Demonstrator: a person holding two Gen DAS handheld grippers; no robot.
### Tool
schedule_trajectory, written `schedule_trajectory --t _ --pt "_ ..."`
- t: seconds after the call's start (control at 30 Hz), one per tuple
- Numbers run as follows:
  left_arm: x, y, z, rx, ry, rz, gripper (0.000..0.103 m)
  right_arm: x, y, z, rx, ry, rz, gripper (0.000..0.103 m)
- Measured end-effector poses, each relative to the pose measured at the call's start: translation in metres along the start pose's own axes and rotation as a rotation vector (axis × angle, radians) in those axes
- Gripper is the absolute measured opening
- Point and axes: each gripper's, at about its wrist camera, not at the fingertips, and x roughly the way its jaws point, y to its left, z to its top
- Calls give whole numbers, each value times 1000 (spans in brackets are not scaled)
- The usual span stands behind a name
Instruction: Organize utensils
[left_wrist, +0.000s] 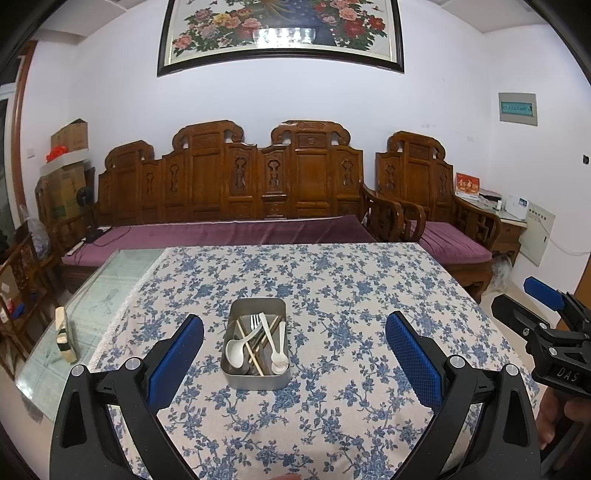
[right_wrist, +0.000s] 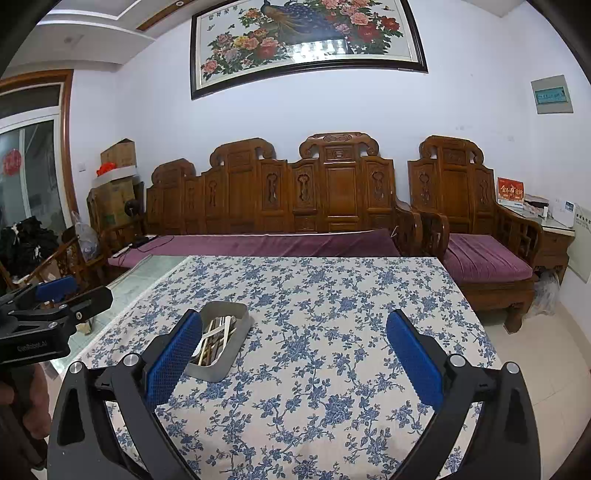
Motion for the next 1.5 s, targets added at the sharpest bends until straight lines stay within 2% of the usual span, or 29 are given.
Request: schedule_trajectory --t 1.5 --pt "-3 -1 -6 -5 -5 4 95 -2 -1 -1 0 -2 -3 100"
